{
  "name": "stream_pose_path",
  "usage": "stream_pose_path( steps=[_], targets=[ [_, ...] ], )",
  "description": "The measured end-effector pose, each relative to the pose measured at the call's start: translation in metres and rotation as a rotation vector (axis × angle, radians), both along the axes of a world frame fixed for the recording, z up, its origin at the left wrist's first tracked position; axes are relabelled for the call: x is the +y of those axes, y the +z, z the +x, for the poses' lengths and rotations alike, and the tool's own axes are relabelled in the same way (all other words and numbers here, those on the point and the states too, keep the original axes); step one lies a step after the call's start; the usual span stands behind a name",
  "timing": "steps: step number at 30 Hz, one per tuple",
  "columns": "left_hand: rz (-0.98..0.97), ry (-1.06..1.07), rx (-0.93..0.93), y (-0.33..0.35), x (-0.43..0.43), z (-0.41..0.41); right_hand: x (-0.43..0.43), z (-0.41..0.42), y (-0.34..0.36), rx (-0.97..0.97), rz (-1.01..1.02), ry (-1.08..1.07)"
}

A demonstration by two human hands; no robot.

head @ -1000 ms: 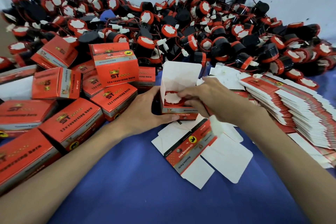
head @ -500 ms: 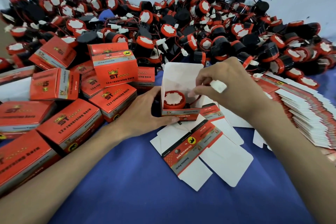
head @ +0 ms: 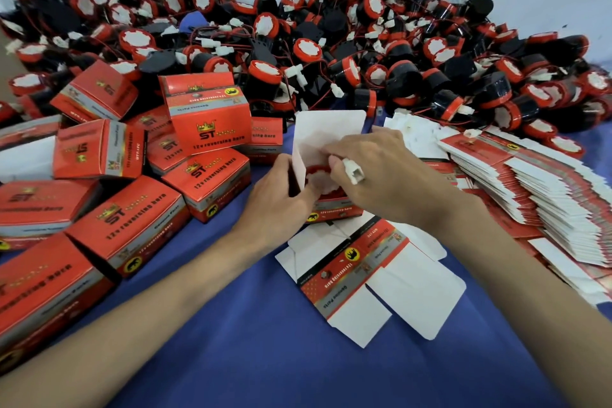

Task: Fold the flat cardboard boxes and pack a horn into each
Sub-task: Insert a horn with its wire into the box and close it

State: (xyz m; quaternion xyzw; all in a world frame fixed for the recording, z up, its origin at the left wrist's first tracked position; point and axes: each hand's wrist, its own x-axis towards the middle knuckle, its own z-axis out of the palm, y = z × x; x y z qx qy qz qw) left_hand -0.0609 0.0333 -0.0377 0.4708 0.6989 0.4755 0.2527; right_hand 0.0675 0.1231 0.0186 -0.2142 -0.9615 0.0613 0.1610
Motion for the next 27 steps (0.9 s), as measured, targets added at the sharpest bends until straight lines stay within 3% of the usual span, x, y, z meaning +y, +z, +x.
stream_pose_path(
  steps=[4,8,12,18,21,27],
  targets=[
    [0.003,-0.002,-0.025,0.004,-0.002,0.001,-0.004,-0.007,-0.007,0.145,-0.068,-0.017],
    [0.012,-0.014,-0.013,0.003,-0.001,-0.001,-0.001,-0.012,-0.013,0.165,-0.019,0.02],
    [0.051,-0.058,-0.008,0.003,-0.002,-0.003,0.0,-0.009,-0.012,0.097,-0.026,0.082],
    [0.038,-0.082,0.023,0.002,-0.003,-0.004,-0.011,-0.011,-0.005,-0.082,-0.067,-0.018],
    [0.029,-0.132,0.098,0.001,-0.003,-0.004,-0.016,-0.014,-0.009,0.006,-0.077,-0.079],
    [0.059,-0.154,0.131,-0.003,-0.002,-0.006,-0.021,-0.022,-0.014,0.325,-0.317,-0.057]
  ],
)
